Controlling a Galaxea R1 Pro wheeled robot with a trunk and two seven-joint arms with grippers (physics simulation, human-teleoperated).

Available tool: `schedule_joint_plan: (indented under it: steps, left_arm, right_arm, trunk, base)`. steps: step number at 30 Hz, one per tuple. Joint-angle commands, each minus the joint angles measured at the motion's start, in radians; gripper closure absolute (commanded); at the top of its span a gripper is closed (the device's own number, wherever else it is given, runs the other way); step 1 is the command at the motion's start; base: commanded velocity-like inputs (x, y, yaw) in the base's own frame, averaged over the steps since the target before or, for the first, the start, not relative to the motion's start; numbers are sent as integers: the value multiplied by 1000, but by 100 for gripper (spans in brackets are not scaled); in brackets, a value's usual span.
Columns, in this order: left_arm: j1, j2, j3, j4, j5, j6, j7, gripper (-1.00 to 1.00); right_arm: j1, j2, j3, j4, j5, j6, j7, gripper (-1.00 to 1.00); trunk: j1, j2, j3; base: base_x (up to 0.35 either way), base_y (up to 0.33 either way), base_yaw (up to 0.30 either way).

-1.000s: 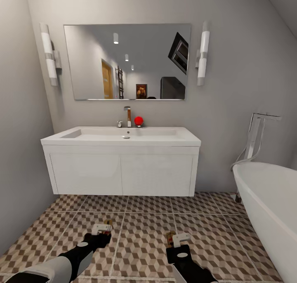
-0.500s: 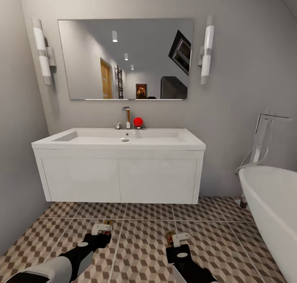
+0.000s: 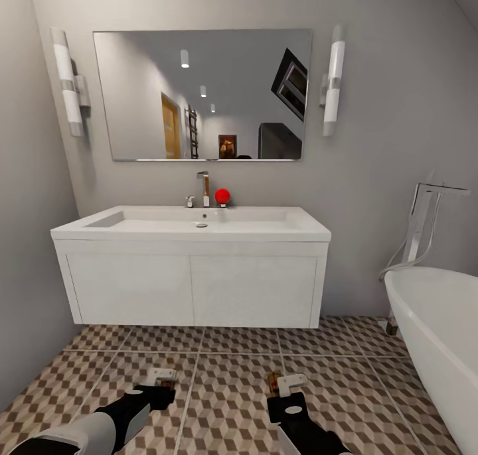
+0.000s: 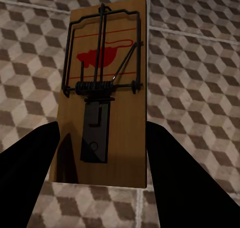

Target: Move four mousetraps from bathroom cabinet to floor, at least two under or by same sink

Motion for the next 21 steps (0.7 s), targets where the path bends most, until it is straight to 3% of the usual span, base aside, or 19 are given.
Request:
schedule_joint_plan:
  steps: [1,4,10,21]
  left_arm:
    - [0,0,-9,-1,9,4,7,100]
    - [0,0,-9,-1,7,-4,9,100]
    - [1,-2,-10,5,3,-93,10,100]
    - [1,-29,-9,6,7,-105,12,100]
  right_arm:
    - [-1,0,9,-2,-8,5,-8,100]
    - [-1,0,10,-1,-8,5,-8,100]
    - [-1,-1,10,-3,-8,4,-7,100]
    - [-1,-4,7,-6,-8,5,-6,100]
  trunk:
    - [0,0,-1]
    - [0,0,-1]
    - [0,0,-1]
    - [0,0,-1]
  base:
    - [0,0,0]
    - [0,0,0]
    - [0,0,0]
    - [0,0,0]
